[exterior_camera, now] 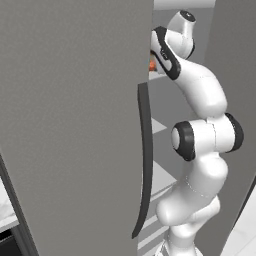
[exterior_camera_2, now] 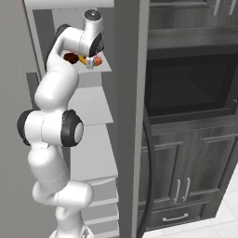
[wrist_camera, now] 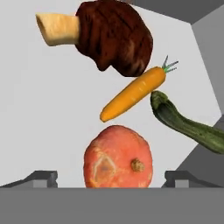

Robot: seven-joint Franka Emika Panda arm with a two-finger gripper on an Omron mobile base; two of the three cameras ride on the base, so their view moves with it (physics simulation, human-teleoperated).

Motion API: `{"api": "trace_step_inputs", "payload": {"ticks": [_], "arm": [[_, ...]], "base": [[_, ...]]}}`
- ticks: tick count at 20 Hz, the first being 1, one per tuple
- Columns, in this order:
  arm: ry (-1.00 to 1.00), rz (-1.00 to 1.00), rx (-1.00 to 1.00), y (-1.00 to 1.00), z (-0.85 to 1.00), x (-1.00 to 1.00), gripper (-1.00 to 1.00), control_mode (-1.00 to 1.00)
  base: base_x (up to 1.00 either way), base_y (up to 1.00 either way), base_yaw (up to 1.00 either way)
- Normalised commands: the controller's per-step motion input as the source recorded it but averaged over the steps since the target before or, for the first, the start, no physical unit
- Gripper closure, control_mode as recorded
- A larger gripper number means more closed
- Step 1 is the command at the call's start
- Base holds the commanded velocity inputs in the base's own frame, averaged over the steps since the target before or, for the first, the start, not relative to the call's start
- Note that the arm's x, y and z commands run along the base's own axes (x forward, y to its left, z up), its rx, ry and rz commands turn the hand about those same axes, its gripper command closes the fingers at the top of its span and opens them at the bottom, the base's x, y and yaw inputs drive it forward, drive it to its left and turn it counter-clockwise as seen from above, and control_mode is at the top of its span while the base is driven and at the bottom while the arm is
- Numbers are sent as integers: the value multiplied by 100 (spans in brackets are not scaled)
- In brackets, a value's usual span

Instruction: Take the squash and carrot from the second highest rack and move them to the highest rack where the steak and squash are located, to maximize freezer space. Close the freezer door after rearranging.

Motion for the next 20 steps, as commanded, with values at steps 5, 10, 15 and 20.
{"api": "trace_step_inputs", "payload": {"ticks": [5,10,15,20], "arm": [[-31,0,7,-14,0,-86,-100,-100],[-20,-2,11,-12,0,-100,-100,-100],[-13,-8,8,-2,0,-100,-100,-100],[-9,-10,0,0,0,-100,-100,-100]], "base": [[0,0,0],[0,0,0],[0,0,0],[0,0,0]]}}
